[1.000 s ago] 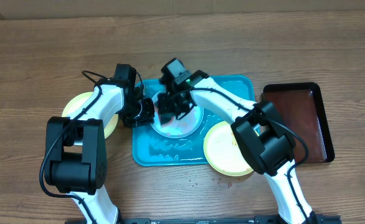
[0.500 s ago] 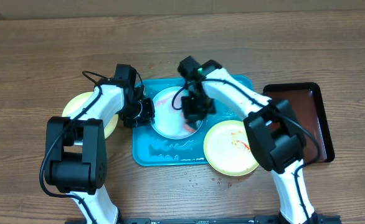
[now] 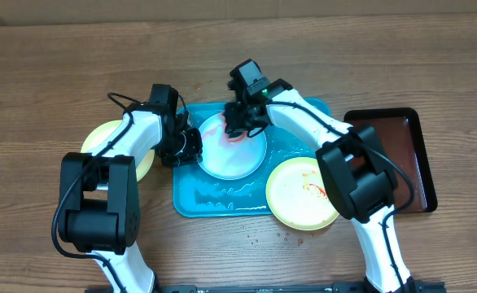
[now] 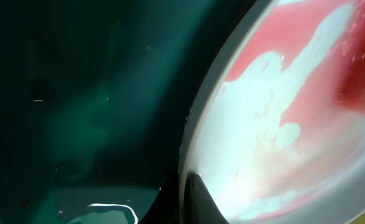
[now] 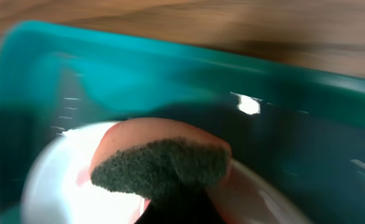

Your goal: Clean dirty plates on tray and stack at the side

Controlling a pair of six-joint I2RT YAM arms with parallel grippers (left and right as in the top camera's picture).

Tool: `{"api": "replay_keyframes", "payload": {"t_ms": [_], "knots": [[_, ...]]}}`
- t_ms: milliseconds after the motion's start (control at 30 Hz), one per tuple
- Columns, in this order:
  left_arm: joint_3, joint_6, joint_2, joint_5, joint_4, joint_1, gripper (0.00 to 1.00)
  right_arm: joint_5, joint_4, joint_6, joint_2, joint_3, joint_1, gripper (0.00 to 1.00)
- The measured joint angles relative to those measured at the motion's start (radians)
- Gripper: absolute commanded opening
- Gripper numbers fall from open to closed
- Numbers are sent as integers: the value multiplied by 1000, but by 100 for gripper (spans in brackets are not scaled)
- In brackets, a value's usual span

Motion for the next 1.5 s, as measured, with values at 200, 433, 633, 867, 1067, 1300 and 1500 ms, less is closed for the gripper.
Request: {"api": "replay_keyframes", "payload": {"t_ms": [200, 433, 633, 867, 1067, 1300, 1500], "knots": [[0, 0, 0, 0, 0, 0, 4, -129, -27, 15, 15, 2, 50, 4], [-1, 7, 0, 0, 0, 0, 4, -206, -280, -27, 14, 21, 106, 4], [-1, 8, 0, 0, 0, 0, 4, -85, -430, -38, -7, 28, 85, 4], [-1, 8, 0, 1, 0, 0, 4, 192, -434, -35, -34, 28, 25, 4], [-1, 10, 0, 3, 0, 0, 4, 248, -272, -26, -32, 31, -2, 4], [-1, 11, 0, 4, 0, 0, 4, -45, -104, -43, 0, 31, -19, 4], [-1, 11, 0, 4, 0, 0, 4, -277, -265, -88, 11, 52, -40, 4]]}}
